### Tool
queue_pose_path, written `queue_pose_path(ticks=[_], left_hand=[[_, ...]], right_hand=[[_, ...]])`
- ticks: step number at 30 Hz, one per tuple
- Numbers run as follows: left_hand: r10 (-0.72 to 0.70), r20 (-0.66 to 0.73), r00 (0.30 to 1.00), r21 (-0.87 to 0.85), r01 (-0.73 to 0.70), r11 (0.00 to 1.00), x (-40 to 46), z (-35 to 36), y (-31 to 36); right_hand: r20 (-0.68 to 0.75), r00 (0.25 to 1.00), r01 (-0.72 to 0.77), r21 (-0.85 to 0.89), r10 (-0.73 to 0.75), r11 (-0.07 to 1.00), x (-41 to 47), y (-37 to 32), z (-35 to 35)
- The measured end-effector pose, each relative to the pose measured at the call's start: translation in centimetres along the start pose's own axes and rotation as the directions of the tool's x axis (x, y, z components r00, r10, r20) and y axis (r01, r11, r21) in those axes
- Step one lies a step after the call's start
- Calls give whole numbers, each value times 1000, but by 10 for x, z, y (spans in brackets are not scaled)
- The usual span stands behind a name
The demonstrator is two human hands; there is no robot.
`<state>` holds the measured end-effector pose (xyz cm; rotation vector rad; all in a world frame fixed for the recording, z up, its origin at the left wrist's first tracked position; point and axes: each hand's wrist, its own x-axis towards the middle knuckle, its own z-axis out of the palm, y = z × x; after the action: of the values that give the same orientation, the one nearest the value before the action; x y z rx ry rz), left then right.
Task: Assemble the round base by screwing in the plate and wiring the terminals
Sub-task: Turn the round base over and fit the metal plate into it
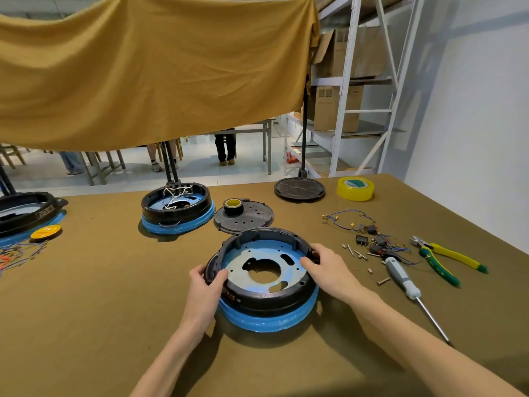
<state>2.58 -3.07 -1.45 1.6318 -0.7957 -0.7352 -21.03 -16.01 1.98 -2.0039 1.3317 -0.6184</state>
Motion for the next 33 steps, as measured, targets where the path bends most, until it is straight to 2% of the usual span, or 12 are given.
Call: queue_pose_path(ticks=[3, 10, 17, 20, 22, 26, 30, 33], left_hand=[[-24, 17, 1000, 11, 24, 1000, 0, -2, -3], [1, 60, 998, 49, -4, 999, 4, 5, 0], [126, 130, 984, 152, -145, 978, 42, 11, 2], [112, 146, 983, 131, -131, 983, 50, 14, 4], [103, 144, 984, 146, -124, 982, 49, 15, 7], [112, 152, 982, 196, -141, 971, 41, 14, 9], [174, 134, 976, 248, -203, 947, 33, 16, 3], [195, 117, 974, 283, -221, 933, 18, 13, -6]], right_hand=[[20, 999, -42, 46, 41, 998, 3, 3, -7], [-36, 992, -111, 144, 117, 983, 12, 6, -13], [-78, 985, -139, 142, 151, 980, 25, 21, -15], [-96, 977, -181, 104, 191, 978, 20, 27, -17], [-71, 976, -195, 143, 207, 970, 17, 27, -18], [22, 983, -185, 192, 184, 964, 11, 22, -14], [23, 993, -120, 231, 117, 966, 12, 17, -22], [-10, 992, -115, 274, 122, 955, 16, 15, -27]])
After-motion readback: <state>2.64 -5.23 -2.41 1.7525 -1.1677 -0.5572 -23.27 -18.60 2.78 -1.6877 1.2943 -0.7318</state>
